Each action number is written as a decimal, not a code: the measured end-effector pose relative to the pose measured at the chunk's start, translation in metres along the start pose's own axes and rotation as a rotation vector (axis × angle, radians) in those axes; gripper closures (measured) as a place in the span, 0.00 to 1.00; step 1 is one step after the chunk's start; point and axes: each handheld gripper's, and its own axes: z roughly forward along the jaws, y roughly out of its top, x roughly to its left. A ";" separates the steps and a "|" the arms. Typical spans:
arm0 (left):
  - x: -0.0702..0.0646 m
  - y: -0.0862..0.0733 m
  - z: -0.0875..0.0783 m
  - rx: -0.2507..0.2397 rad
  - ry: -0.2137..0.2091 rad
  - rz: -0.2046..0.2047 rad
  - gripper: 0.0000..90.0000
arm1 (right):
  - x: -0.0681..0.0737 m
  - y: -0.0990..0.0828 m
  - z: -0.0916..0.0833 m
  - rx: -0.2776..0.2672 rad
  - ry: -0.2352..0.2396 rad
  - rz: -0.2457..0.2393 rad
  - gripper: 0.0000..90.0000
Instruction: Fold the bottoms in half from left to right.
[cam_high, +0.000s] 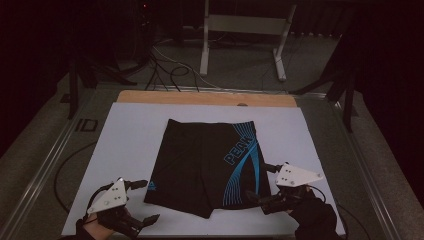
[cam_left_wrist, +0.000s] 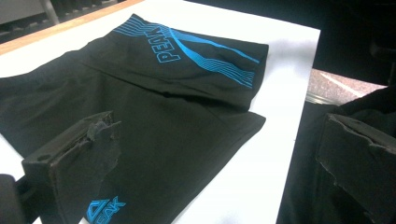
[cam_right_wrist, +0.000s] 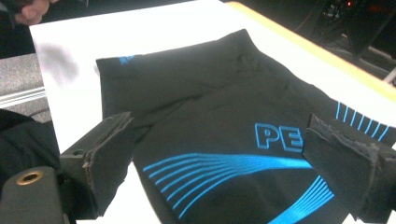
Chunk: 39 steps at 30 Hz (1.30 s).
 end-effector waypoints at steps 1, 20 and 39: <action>0.000 0.001 0.000 0.001 0.001 0.002 0.00 | -0.001 0.003 0.000 -0.003 -0.001 -0.003 0.11; 0.005 0.004 -0.005 -0.010 0.108 -0.035 0.00 | -0.017 0.044 0.014 -0.052 -0.002 -0.035 0.11; 0.005 0.010 -0.003 0.022 0.171 -0.077 0.00 | -0.029 0.080 0.052 -0.079 0.034 -0.060 0.11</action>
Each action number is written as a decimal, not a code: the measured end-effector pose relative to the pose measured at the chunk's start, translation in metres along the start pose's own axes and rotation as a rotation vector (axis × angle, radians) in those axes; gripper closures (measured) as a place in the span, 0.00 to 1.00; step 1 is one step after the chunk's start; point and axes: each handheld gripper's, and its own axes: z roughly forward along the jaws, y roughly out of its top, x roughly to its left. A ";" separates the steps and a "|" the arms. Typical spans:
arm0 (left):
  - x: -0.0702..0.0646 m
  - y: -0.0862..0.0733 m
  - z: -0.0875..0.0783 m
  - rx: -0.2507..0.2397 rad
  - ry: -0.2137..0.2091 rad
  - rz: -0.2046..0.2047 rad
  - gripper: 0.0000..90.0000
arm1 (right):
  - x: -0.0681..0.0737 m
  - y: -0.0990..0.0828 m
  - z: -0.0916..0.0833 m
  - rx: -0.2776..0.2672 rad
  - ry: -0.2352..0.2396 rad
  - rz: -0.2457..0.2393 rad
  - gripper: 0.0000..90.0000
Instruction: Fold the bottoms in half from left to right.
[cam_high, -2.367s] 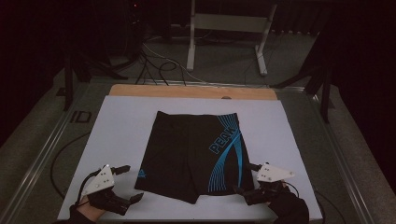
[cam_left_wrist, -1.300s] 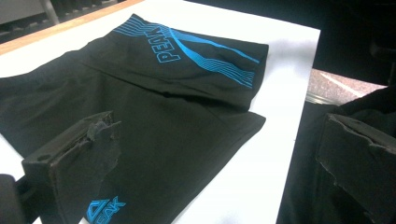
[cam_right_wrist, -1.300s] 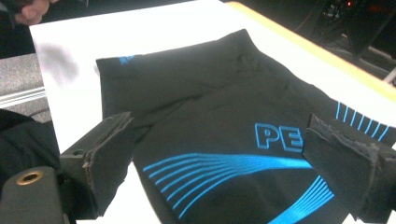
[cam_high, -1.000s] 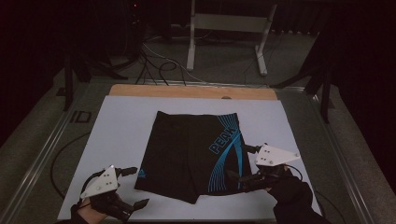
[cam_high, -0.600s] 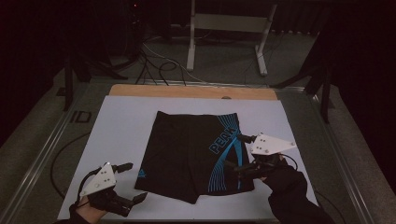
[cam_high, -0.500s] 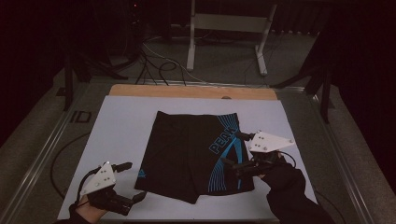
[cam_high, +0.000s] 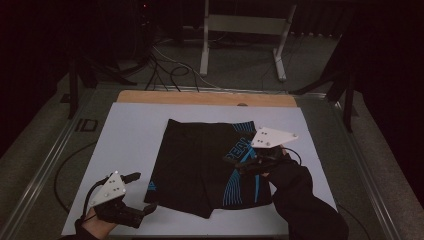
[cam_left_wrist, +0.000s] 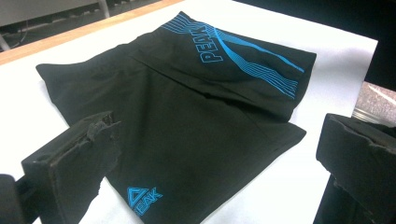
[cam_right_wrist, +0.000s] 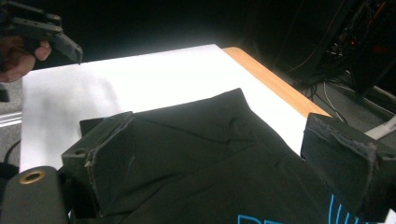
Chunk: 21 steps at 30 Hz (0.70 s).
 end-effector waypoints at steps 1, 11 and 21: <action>0.000 0.000 0.000 0.001 0.003 -0.001 0.00 | -0.001 0.002 0.002 0.002 0.001 -0.001 0.11; 0.001 -0.001 0.002 0.010 0.014 -0.020 0.00 | -0.010 0.017 0.023 0.010 0.002 -0.013 0.11; 0.000 0.000 0.004 -0.003 0.047 -0.039 0.00 | -0.015 0.027 0.050 0.011 -0.014 -0.016 0.11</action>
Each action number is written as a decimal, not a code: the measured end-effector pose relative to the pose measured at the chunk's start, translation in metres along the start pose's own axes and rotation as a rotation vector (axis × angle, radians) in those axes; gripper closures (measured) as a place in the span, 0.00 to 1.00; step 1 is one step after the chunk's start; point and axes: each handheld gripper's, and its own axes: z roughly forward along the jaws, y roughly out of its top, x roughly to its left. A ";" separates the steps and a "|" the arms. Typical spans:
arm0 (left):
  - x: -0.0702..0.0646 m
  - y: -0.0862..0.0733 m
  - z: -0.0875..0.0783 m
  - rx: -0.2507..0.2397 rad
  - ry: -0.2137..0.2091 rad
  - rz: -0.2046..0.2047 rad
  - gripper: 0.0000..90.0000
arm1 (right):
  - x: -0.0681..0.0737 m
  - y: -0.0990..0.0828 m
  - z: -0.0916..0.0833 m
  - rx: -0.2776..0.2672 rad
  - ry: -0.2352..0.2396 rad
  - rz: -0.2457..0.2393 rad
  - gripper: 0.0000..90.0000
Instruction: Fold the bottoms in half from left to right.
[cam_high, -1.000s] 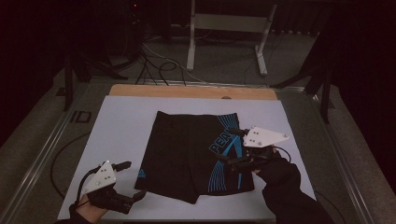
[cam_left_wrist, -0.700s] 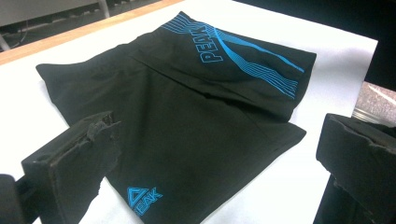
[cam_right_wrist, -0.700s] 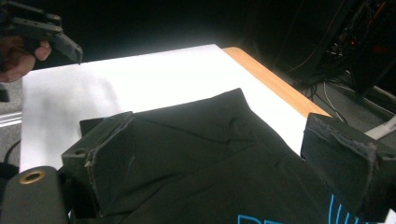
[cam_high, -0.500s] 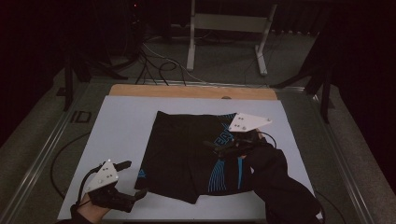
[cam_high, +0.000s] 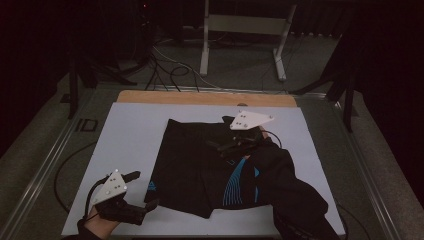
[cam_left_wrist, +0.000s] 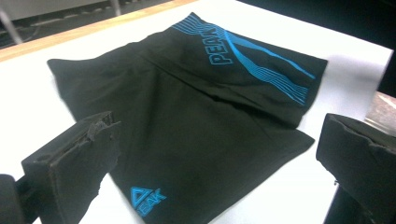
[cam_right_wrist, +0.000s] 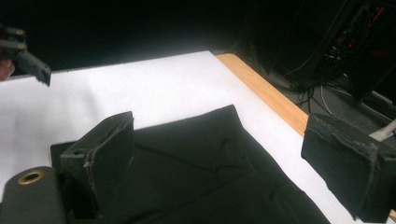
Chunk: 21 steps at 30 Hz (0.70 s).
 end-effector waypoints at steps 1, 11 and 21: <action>0.000 0.000 0.000 -0.004 -0.006 -0.001 0.00 | 0.001 0.001 0.003 0.003 -0.007 0.006 0.11; 0.004 -0.006 0.003 0.018 0.070 -0.017 0.00 | 0.003 0.002 0.030 0.004 0.004 0.027 0.11; 0.006 -0.007 0.008 0.062 0.141 -0.055 0.00 | 0.005 -0.001 0.063 0.024 0.006 0.069 0.11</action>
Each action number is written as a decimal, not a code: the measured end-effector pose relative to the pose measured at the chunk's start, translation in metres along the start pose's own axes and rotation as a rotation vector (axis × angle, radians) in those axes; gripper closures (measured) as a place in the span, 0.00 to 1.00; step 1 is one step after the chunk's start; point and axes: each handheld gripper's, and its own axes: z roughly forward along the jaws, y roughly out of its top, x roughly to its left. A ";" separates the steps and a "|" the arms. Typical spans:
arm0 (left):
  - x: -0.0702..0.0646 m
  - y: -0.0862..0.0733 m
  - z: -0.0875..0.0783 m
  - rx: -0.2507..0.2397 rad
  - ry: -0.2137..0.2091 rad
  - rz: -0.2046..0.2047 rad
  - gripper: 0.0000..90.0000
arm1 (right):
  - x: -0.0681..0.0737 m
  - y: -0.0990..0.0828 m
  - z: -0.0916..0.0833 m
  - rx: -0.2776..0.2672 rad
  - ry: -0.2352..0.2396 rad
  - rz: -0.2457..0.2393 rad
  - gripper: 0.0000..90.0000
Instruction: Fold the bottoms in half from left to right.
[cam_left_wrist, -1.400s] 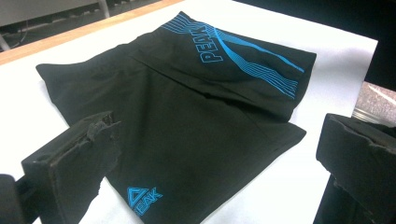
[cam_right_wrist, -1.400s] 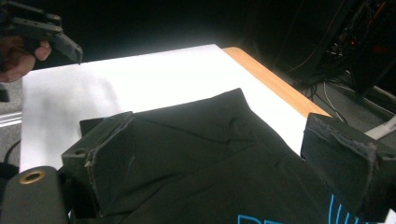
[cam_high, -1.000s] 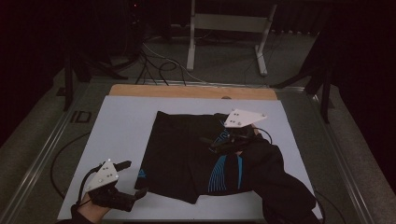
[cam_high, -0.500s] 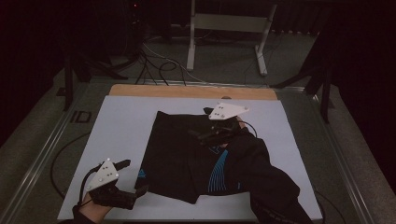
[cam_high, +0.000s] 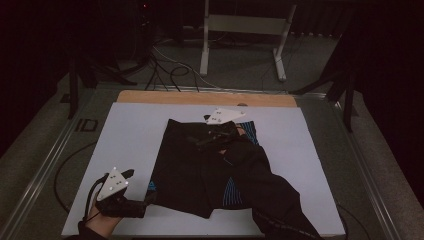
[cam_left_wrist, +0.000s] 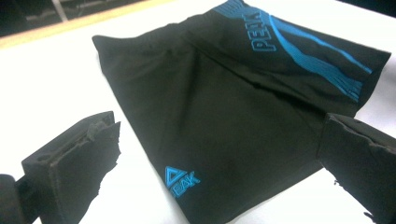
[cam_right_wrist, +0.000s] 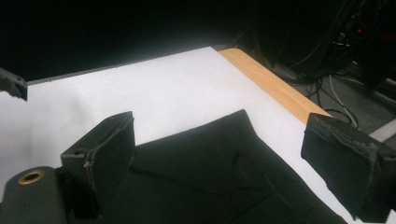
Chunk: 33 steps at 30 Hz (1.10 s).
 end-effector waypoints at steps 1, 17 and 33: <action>0.000 -0.001 0.001 0.007 0.007 -0.006 0.00 | 0.001 0.000 0.004 0.002 -0.004 0.005 0.11; 0.004 -0.010 0.019 0.070 0.001 -0.026 0.00 | 0.002 -0.007 0.062 0.003 0.024 0.014 0.11; 0.010 -0.023 0.037 0.213 -0.038 -0.019 0.00 | 0.008 -0.002 0.094 0.028 0.060 0.010 0.11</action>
